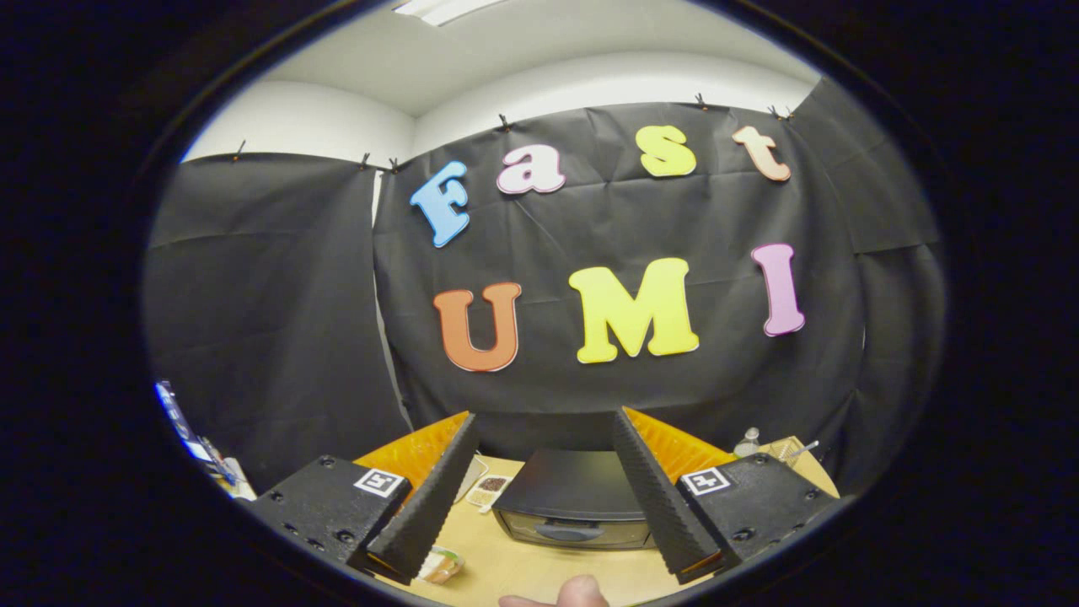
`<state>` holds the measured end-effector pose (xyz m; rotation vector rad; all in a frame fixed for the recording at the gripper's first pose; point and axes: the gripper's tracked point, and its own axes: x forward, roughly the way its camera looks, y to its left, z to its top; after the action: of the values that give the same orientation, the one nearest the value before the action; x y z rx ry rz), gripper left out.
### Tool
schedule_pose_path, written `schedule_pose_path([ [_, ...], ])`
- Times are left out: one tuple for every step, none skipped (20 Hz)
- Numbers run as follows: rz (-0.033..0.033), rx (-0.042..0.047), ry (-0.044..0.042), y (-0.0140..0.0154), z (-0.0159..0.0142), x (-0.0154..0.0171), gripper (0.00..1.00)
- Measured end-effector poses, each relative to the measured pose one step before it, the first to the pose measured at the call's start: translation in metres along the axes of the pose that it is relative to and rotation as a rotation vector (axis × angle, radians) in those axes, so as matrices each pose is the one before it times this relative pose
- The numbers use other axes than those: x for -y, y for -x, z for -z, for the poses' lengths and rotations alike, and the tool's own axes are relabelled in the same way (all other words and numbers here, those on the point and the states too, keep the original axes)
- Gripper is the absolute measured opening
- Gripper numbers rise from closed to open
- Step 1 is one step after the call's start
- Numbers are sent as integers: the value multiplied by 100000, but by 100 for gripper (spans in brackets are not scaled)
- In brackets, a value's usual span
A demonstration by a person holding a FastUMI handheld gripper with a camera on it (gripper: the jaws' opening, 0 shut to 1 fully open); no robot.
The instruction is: Open the toaster oven, put the food inside, and close the toaster oven door.
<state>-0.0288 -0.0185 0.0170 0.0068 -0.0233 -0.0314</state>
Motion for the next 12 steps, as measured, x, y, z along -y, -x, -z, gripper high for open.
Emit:
schedule_pose_path([
  [434,101,26,141,-53,172,100],
  [611,304,367,101,-51,300,100],
  [1022,211,354,149,81,472,100],
  [1085,-331,176,71,199,490,100],
  [1020,-433,-266,61,291,352,100],
  [848,-339,-246,30,211,407,100],
  [956,-587,243,50,332,543,100],
  [1699,-759,158,7,462,771,100],
  [2247,-1200,-459,24,651,879,100],
  [1688,-2036,-1255,139,741,771,100],
  [667,-1734,-950,155,857,339,100],
  [1097,-675,-47,61,659,519,100],
])
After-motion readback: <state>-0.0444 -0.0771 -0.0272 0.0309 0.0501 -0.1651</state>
